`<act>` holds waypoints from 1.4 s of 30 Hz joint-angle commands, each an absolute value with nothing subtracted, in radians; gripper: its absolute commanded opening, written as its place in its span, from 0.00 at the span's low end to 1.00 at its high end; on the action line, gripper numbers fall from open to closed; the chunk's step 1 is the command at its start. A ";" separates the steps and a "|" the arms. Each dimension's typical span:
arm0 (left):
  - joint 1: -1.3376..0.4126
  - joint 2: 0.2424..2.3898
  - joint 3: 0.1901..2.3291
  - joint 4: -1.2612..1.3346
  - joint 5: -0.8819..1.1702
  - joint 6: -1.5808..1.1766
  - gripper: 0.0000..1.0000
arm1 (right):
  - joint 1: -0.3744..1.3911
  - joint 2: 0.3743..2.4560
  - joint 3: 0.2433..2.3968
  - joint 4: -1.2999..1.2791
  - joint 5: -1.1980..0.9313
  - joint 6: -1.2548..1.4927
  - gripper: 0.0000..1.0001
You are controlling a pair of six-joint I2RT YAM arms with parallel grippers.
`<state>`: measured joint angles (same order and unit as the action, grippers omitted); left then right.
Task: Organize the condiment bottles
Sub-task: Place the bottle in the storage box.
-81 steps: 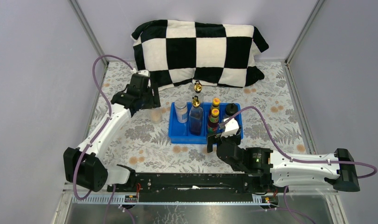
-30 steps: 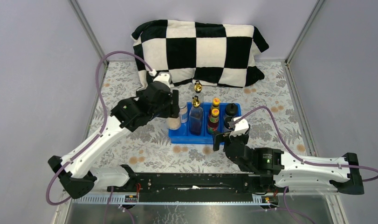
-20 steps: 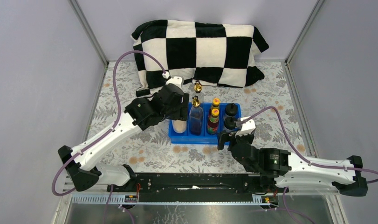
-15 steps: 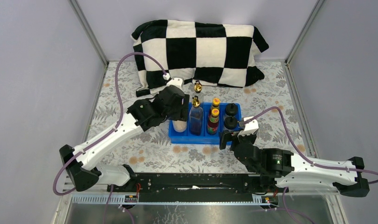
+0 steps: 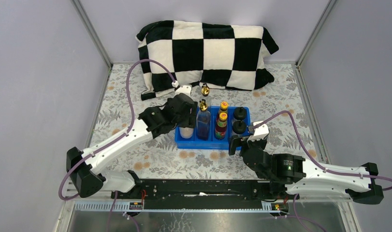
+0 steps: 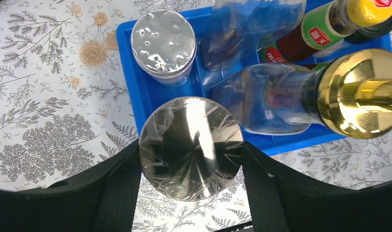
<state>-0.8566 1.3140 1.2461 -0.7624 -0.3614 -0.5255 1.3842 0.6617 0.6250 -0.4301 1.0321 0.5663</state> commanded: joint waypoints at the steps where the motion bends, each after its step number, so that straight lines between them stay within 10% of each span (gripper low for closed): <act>1: -0.858 1.327 1.225 -0.641 -0.403 -0.525 0.49 | 1.391 0.659 0.647 -0.431 1.077 0.586 1.00; 42: -0.839 1.376 1.116 -0.593 -0.369 -0.560 0.69 | 1.391 0.667 0.618 -0.436 1.061 0.624 1.00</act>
<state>-0.8444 1.3685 1.1233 -0.6651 -0.3546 -0.5480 1.3842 0.6651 0.6231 -0.4362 1.0340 0.5972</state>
